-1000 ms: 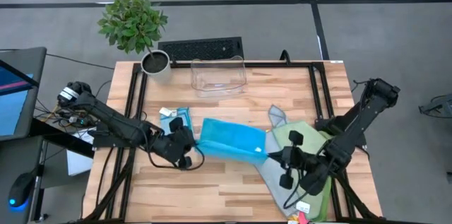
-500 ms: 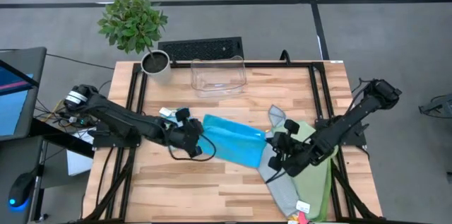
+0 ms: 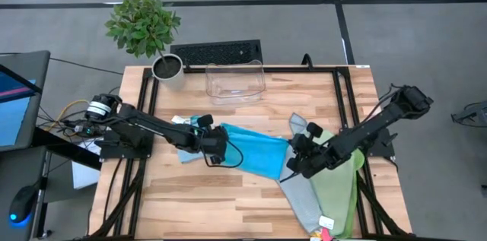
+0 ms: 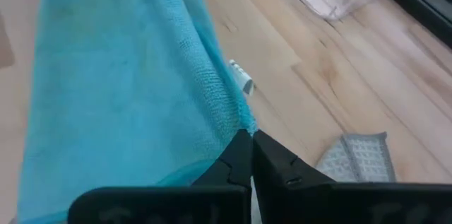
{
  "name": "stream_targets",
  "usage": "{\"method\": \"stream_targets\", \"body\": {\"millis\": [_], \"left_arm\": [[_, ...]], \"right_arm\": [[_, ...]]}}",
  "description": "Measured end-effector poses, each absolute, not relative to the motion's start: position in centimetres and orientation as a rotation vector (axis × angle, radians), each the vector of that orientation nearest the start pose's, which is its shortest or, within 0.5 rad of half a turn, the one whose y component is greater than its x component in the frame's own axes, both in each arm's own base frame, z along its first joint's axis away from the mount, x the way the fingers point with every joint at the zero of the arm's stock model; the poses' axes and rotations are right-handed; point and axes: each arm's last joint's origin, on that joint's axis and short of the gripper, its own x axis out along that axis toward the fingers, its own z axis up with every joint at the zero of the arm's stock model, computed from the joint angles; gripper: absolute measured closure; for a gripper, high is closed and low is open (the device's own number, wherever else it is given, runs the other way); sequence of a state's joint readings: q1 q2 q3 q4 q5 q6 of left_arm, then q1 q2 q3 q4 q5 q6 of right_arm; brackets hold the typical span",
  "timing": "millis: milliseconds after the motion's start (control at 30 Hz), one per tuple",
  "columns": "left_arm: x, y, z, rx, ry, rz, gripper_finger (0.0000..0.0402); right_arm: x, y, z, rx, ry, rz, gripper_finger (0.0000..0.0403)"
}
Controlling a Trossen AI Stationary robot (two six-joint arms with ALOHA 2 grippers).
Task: Fold microfiber towels
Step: Fold the blue microfiber cloth
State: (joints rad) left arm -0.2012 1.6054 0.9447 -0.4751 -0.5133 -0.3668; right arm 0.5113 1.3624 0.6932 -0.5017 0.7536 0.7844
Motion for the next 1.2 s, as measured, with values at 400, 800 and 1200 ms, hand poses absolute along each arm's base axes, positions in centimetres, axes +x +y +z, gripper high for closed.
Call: {"method": "stream_targets", "body": {"millis": [400, 800, 1200], "left_arm": [[29.4, -4.5, 18.0, 0.106, 1.006, 0.459, 0.0401], [29.4, -4.1, 18.0, 0.100, 1.009, 0.492, 0.0401], [29.8, -3.5, 18.0, 0.074, 1.011, 0.446, 0.0293]], "right_arm": [[21.2, 8.5, 16.8, 0.066, 0.801, -0.556, 0.0374], [21.6, 7.3, 16.7, 0.094, 0.843, -0.567, 0.0367], [21.7, 7.1, 16.6, 0.118, 0.863, -0.565, 0.0353]]}}
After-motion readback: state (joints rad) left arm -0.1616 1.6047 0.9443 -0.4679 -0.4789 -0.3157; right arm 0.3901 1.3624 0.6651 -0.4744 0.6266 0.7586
